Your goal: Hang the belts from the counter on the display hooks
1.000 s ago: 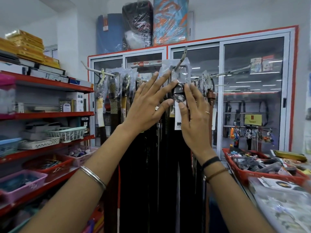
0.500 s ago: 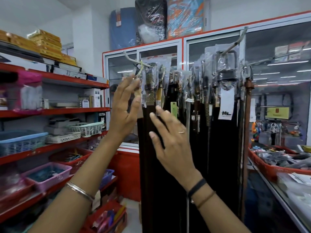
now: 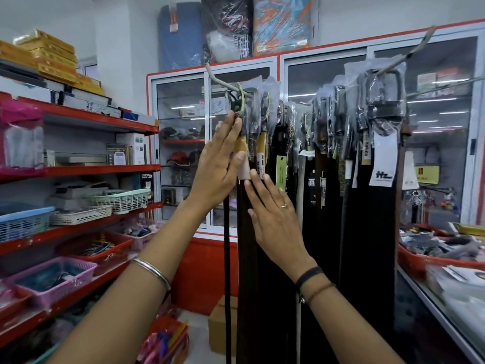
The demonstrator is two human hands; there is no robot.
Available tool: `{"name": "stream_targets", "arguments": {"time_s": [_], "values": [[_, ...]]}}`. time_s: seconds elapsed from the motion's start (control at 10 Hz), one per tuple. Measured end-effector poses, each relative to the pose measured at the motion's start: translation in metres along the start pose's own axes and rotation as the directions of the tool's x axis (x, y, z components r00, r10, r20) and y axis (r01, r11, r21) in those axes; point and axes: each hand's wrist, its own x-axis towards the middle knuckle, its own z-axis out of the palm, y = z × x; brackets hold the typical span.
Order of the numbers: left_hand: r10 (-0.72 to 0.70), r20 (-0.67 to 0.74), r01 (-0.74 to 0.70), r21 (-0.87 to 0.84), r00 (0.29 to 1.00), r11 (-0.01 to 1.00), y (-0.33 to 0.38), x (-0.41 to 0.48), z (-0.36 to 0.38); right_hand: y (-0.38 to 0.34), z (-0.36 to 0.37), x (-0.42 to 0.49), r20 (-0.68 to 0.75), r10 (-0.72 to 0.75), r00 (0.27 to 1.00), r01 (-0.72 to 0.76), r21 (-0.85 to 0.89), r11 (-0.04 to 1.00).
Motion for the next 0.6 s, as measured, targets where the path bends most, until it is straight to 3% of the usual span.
{"name": "stream_targets", "arguments": {"time_s": [0.3, 0.4, 0.5, 0.6], "values": [[-0.099, -0.013, 0.100, 0.131, 0.995, 0.986, 0.017, -0.011, 0.006, 0.004, -0.005, -0.006, 0.060, 0.002, 0.998, -0.007, 0.094, 0.996], [-0.156, -0.052, 0.164, 0.221, 0.986, 0.961, 0.035, -0.015, 0.003, 0.004, -0.028, -0.029, 0.016, 0.068, 0.998, -0.070, 0.243, 0.967], [-0.172, -0.124, 0.196, 0.219, 0.977, 0.956, 0.069, -0.016, 0.001, 0.008, -0.065, -0.063, -0.121, 0.158, 0.980, -0.107, 0.347, 0.932], [-0.087, -0.183, 0.111, 0.128, 0.979, 0.985, 0.110, -0.012, 0.006, 0.017, -0.107, -0.108, -0.265, 0.313, 0.912, -0.161, 0.472, 0.867]]}}
